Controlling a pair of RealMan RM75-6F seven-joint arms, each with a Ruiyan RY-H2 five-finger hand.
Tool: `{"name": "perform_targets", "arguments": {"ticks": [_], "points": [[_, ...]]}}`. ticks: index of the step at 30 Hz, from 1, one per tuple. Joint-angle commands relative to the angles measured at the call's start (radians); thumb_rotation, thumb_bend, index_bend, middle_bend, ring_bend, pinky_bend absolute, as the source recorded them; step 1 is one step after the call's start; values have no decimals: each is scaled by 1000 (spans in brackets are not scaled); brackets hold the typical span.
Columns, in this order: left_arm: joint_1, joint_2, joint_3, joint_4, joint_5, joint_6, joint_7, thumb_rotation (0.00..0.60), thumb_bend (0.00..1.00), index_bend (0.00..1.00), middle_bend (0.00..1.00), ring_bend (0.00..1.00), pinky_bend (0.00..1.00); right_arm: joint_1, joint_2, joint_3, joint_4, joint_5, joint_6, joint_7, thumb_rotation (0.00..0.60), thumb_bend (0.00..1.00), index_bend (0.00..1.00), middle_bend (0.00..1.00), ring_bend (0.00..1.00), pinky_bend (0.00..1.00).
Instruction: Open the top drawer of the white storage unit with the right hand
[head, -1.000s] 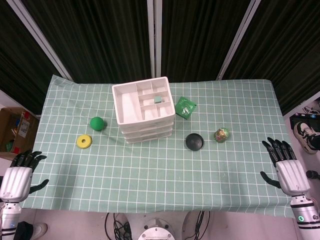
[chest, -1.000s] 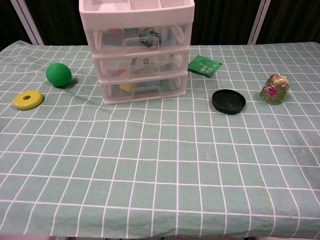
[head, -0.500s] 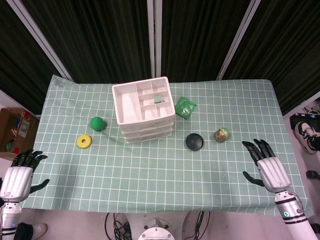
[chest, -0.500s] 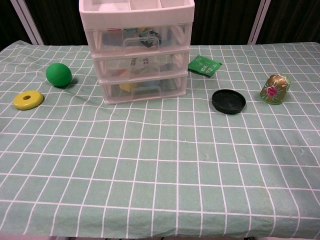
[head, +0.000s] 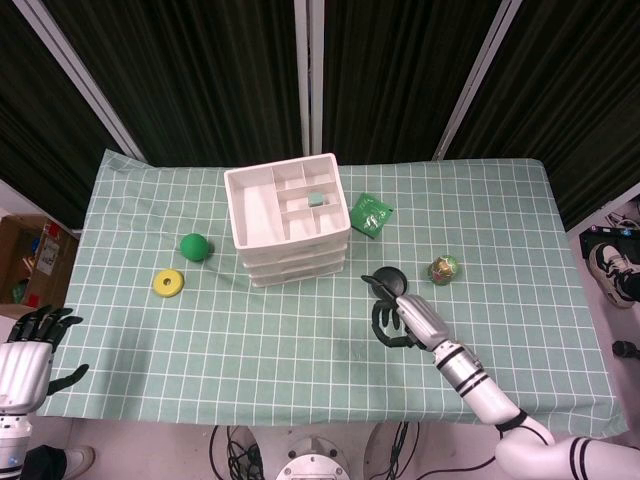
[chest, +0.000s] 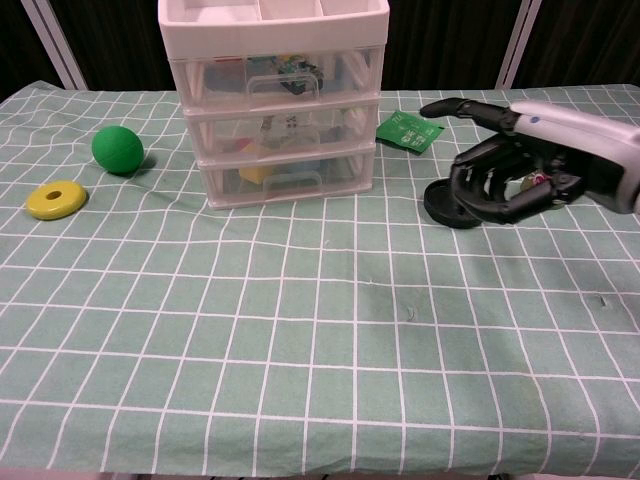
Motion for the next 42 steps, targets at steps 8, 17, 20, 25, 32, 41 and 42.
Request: {"name": "perform_targets", "arguments": {"ticks": [8,17,20,25,32,41,42], "points": [[-2,3,-5,9,-1,-2,-11,600,0,303,231,153,200,167,-196,142,131,130,-201,380,600,537,45,639,680,809],[-8,3,-11,19,-3,-8,-22,600,0,303,231,153,199,256,-254,192,188,142,-265,439,600,547,81,638,682,810],[-7,3,-11,24,-4,-8,-26,600,0,303,232,153,200,278,-273,199,211,161,-274,418,600,554,81,637,681,810],[-3,2,-11,31,-8,-5,-35,600,0,303,232,153,199,304,-291,213,233,199,-288,393,600,574,81,634,681,810],[-1,1,-11,37,-8,-2,-40,600,0,303,232,153,199,335,-311,232,266,234,-316,382,600,576,89,632,681,810],[5,4,-9,35,-9,2,-40,600,0,304,232,153,199,355,-347,241,316,230,-327,406,600,610,224,645,682,810],[6,4,-9,36,-9,3,-40,600,0,305,232,153,199,354,-349,239,319,225,-325,410,600,612,242,646,682,810]]}}
